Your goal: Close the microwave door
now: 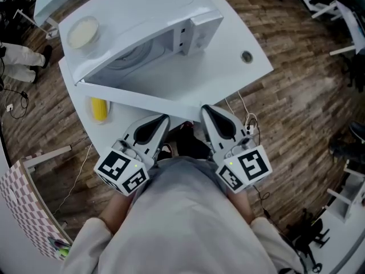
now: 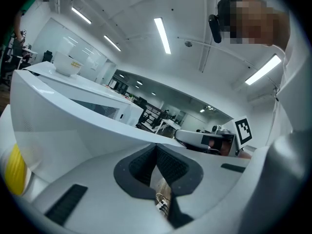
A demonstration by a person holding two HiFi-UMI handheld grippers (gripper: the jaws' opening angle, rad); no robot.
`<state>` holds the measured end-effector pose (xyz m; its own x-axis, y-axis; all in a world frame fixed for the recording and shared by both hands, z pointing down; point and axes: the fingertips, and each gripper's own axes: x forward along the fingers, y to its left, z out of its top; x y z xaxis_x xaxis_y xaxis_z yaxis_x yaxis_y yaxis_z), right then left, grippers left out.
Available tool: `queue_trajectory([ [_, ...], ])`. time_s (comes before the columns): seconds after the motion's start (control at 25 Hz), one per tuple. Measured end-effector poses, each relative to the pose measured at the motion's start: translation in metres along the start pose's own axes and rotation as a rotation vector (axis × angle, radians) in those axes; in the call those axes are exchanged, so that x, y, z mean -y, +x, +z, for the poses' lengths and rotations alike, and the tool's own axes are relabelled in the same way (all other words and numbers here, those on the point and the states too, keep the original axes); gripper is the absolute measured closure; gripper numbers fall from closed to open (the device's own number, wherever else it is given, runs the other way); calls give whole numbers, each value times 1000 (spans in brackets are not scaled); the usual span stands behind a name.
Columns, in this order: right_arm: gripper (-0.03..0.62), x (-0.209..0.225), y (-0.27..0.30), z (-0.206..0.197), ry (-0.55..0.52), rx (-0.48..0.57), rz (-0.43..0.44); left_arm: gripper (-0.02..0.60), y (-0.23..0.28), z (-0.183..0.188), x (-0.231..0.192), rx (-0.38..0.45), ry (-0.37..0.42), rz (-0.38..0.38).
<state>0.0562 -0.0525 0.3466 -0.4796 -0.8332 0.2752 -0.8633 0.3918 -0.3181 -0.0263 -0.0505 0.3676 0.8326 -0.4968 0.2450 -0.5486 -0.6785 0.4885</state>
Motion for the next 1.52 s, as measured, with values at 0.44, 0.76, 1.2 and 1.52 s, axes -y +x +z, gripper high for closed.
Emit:
queue_trajectory([
  [0.44, 571, 10, 10, 10, 16, 8, 6, 565, 11, 7, -8, -10, -10, 2],
  [0.76, 571, 20, 22, 18, 13, 2, 30, 565, 19, 12, -16, -6, -22, 29],
  [1.2, 571, 35, 36, 25, 19, 0, 87, 565, 32, 18, -31, 13, -14, 103],
  [1.52, 571, 44, 46, 33, 18, 6, 153, 565, 42, 23, -37, 34, -8, 151],
])
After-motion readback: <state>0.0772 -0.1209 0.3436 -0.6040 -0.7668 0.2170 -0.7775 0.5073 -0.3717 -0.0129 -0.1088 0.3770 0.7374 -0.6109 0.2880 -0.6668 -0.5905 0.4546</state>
